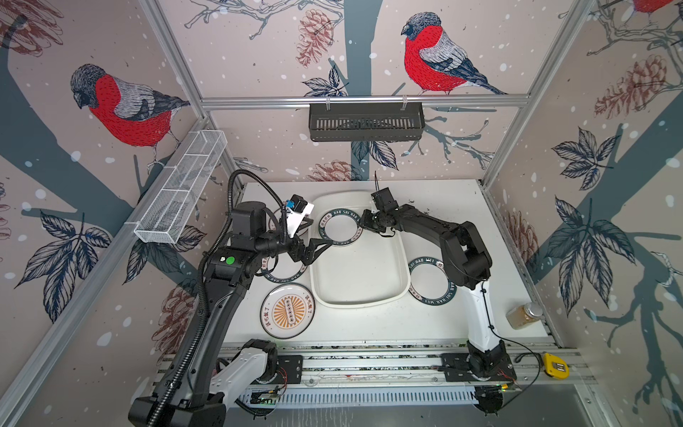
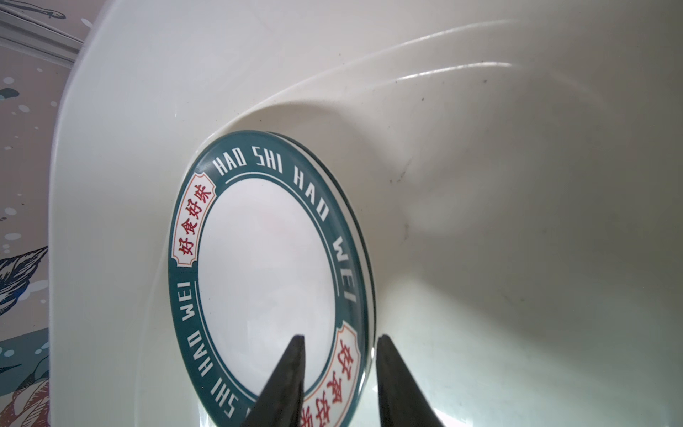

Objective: Place the plates into the plastic bin on the countertop
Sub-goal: 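Open the right gripper and withdraw it toward the remaining green plate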

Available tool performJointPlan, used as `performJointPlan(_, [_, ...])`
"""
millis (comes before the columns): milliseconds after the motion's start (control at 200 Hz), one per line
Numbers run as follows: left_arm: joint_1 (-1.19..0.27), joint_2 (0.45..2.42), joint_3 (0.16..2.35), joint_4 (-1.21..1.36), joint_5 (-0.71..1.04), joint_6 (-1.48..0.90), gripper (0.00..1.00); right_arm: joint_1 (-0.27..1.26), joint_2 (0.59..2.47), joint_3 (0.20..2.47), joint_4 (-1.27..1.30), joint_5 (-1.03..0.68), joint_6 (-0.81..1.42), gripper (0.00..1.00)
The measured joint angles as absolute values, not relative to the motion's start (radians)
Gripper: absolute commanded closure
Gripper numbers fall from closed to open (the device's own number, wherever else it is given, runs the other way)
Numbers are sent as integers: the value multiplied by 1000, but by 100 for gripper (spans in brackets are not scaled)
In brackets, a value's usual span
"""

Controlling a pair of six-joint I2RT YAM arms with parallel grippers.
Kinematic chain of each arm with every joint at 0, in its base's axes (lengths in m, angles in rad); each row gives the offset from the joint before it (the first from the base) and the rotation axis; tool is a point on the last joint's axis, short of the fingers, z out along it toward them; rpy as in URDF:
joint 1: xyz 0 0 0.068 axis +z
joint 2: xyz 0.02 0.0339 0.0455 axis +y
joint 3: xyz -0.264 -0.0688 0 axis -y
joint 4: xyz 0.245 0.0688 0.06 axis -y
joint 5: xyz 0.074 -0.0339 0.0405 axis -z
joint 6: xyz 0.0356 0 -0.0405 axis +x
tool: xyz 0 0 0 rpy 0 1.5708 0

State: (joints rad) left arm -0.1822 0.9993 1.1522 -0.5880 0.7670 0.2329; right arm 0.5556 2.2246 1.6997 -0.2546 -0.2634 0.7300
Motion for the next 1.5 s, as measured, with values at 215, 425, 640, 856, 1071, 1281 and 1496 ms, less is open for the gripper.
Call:
performJointPlan(215, [-182, 998, 1152, -588, 766, 233, 2, 556, 2160, 1700, -281, -234, 720, 65])
performJointPlan(425, [-182, 1003, 1153, -588, 766, 234, 2, 557, 2022, 1667, -288, -204, 699, 65])
performJointPlan(640, [-182, 1009, 1153, -588, 766, 236, 2, 551, 1801, 1518, -288, -146, 673, 63])
performJointPlan(856, [-182, 1018, 1151, -588, 767, 236, 2, 467, 1527, 1233, -283, -104, 670, 61])
performJointPlan(1071, [-183, 1023, 1148, -588, 768, 236, 2, 332, 1300, 972, -282, -105, 696, 54])
performJointPlan(1281, [-183, 1029, 1148, -588, 776, 237, 2, 207, 1141, 795, -308, -107, 727, 47])
performJointPlan(1496, [-185, 1030, 1151, -590, 778, 244, 2, 76, 1010, 671, -379, -125, 746, 42])
